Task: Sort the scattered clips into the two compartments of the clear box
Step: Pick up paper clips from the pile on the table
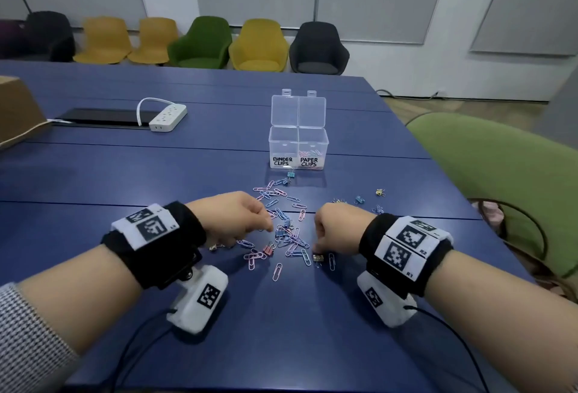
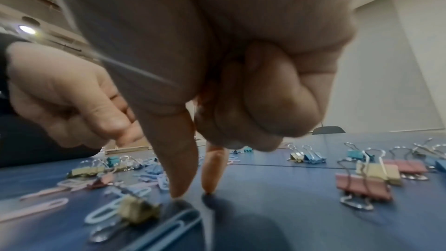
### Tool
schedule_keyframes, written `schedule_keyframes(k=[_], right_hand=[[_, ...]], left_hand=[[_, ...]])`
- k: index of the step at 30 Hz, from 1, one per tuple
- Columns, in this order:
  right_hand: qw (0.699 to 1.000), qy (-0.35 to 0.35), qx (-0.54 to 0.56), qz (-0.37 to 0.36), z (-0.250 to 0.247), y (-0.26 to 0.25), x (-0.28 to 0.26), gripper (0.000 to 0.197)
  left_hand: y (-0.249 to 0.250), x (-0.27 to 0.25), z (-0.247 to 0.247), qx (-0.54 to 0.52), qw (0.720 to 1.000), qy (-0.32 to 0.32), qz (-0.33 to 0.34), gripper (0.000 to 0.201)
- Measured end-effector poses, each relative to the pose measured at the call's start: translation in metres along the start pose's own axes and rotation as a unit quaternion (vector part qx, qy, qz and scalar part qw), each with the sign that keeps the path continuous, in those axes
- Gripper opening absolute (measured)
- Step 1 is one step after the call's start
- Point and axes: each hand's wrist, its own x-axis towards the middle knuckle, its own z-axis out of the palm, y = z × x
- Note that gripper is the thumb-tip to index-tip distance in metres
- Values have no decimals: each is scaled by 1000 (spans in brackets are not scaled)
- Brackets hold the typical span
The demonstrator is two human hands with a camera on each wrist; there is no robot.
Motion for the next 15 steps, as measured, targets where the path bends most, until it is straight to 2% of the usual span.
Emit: schedule_keyframes(k=[3,4,6,8,10,15], right_hand=[[999,-5,-39,-5,-1,2,6,14],[999,-6,-43,-2,-3,3,7,16],[999,-11,-29,9,-6,7,7,31],[1000,-29,0,3,-11,9,2,40],[998,-58,11,-18,-11,7,-4,38],[996,-46,-48,-61,-4,-3,-7,10]], left_hand=[[9,-2,4,196,980,0,35,14],[12,-3,8,234,971,-5,44,15],[17,-3,14,298,953,-9,58,15],[19,1,17,326,943,-9,68,9],[19,5,17,339,938,1,74,16],[29,16,14,330,940,8,84,17]])
